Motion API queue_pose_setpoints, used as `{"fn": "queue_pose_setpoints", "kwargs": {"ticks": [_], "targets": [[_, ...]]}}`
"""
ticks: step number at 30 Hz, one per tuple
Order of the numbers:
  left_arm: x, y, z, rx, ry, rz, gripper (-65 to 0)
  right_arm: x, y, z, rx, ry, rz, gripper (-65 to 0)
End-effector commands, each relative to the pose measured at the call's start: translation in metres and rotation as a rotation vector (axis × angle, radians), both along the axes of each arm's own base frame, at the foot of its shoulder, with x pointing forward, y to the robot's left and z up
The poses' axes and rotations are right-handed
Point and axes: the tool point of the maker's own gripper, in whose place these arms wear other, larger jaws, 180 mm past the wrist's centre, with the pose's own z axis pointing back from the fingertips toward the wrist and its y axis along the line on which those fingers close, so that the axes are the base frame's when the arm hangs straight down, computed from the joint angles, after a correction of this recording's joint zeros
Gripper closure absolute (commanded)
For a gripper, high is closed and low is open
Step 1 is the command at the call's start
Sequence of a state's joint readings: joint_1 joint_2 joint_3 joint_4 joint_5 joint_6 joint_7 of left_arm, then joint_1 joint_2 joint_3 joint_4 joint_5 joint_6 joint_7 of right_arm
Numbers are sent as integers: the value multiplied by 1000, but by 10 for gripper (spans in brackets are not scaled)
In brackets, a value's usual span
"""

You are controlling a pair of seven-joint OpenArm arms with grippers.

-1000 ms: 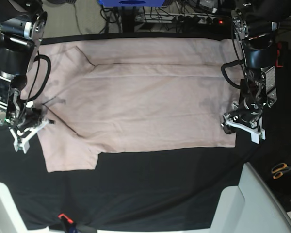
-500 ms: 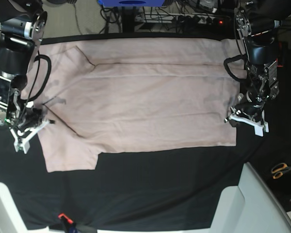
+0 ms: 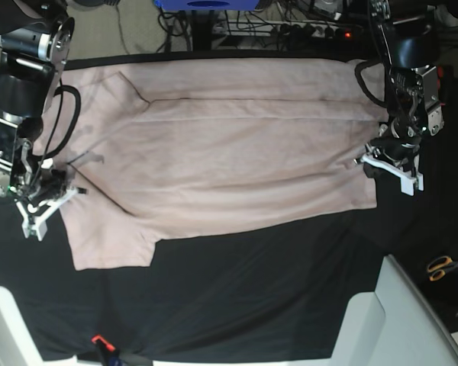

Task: Fold the T-shirt properly
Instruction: 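Adjust the left gripper's grip along the shirt's side edge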

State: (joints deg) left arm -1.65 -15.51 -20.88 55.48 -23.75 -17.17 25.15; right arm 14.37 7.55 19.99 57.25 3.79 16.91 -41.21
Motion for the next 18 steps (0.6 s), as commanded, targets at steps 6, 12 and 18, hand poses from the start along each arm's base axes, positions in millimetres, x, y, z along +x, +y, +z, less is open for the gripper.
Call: {"fn": "queue_pose_setpoints", "kwargs": {"ticks": [6, 12, 18], "targets": [[-9, 7, -2, 35, 49, -15, 0, 16, -7, 15, -16, -50, -2, -6], [-3, 7, 18, 59, 29, -45, -56, 14, -7, 13, -16, -43, -2, -6], [2, 34, 46, 79, -2, 21, -253, 14, -7, 13, -16, -43, -2, -8]]}}
